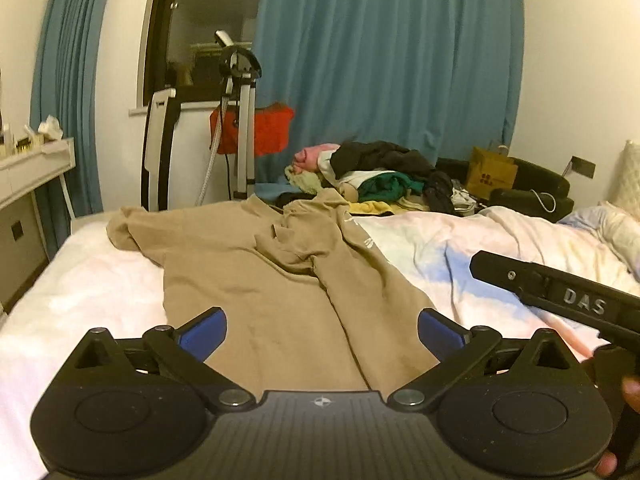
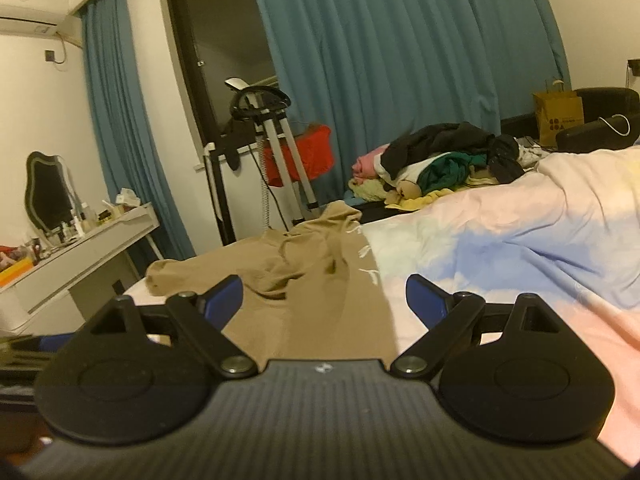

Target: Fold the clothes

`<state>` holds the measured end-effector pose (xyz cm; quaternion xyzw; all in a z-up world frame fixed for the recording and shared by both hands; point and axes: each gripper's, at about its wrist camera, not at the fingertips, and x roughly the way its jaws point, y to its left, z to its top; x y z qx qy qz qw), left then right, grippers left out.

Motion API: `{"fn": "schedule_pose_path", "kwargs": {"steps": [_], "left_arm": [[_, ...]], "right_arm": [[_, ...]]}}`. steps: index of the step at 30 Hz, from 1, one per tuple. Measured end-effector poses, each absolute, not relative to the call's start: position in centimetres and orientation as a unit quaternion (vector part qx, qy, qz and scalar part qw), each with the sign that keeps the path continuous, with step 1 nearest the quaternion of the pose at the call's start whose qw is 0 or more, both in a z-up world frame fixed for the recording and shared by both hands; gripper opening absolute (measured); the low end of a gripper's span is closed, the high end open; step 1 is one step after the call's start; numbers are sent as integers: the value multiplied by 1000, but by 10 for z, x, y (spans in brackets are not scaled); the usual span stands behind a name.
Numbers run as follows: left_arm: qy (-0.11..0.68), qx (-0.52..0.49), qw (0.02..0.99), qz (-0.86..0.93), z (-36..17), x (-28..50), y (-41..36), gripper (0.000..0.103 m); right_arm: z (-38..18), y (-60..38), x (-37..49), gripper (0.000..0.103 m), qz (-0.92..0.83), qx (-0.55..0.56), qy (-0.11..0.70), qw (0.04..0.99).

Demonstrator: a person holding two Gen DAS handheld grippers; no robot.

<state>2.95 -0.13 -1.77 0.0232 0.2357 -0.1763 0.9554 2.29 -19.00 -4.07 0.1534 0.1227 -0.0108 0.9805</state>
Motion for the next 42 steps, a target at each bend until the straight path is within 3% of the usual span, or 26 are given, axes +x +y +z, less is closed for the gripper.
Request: {"fn": "schedule_pose_path", "kwargs": {"steps": [32, 42], "left_arm": [[214, -5, 962, -169, 13, 28, 39, 103], [193, -69, 970, -132, 28, 48, 94, 103]], "right_arm": [[-51, -176, 18, 90, -52, 112, 118, 985], [-52, -148, 118, 90, 33, 62, 206, 976]]}}
